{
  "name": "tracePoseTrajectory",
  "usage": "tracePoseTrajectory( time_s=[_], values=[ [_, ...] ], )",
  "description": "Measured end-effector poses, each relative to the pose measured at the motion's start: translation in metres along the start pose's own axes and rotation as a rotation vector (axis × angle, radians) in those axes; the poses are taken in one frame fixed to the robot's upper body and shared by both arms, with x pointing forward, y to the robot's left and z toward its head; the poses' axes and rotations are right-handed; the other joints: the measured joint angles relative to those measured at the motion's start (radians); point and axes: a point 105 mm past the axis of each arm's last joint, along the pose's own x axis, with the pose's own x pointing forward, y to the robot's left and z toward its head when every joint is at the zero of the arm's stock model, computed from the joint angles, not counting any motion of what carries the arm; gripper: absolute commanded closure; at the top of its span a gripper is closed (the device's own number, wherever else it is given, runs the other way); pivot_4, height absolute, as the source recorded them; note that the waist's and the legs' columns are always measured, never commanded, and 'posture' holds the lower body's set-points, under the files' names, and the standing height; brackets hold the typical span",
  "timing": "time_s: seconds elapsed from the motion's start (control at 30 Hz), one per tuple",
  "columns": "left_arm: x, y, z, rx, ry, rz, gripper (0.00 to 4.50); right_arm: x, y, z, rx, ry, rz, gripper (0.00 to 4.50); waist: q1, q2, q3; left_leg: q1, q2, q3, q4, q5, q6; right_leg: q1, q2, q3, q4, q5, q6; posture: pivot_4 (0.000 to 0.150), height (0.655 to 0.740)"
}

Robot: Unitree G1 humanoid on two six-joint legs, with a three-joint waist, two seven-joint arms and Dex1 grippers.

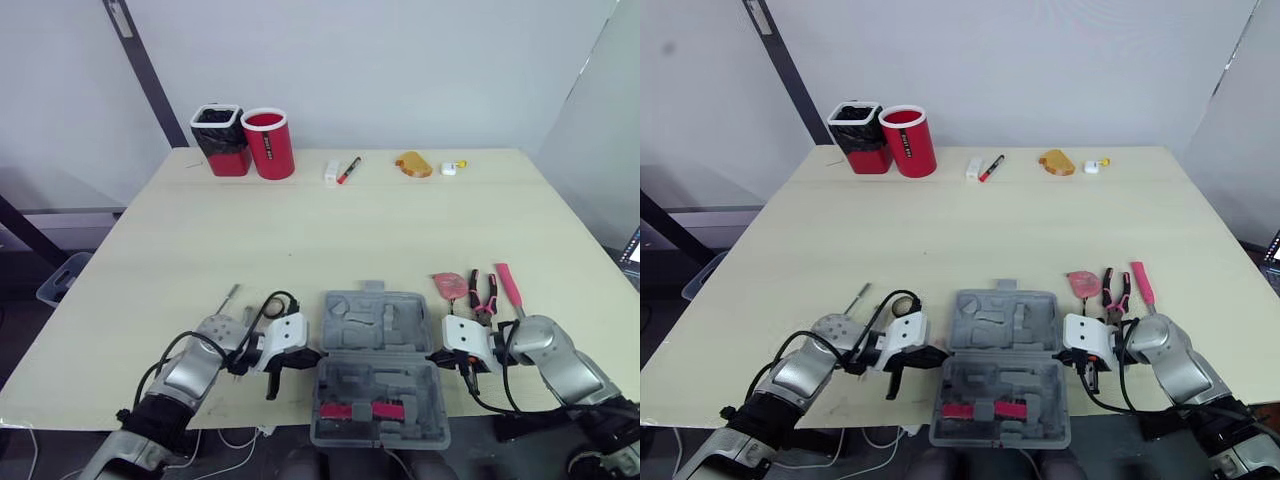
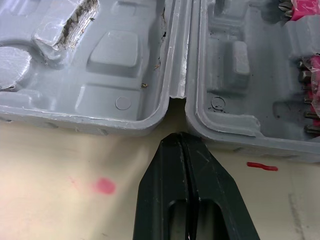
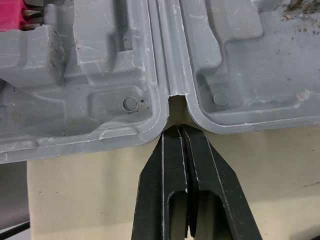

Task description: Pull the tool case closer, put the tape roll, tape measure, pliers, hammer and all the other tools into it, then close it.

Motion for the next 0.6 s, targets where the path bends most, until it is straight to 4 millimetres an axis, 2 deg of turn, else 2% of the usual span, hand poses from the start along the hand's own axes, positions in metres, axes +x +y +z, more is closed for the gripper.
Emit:
tracePoseTrajectory(
  time_s=[0.3,0.6],
  values=[
    [-0.0014,-0.0095,-0.0023,-0.021,-0.003,-0.009,4.47,0.0005,0.0053,0.0003,0.008,0.000,0.013,4.50,0.000,0.000,0.000,0.000,0.000,0.000,0.000,0.000,0.000,0.000,0.000,0.000,0.000,0.000,-0.001,0.150,0.7400],
    [-0.0023,-0.0110,-0.0031,-0.031,-0.003,-0.011,4.47,0.0010,0.0083,0.0007,0.017,-0.001,0.019,4.50,0.000,0.000,0.000,0.000,0.000,0.000,0.000,0.000,0.000,0.000,0.000,0.000,0.000,0.000,-0.001,0.150,0.7400]
  ],
)
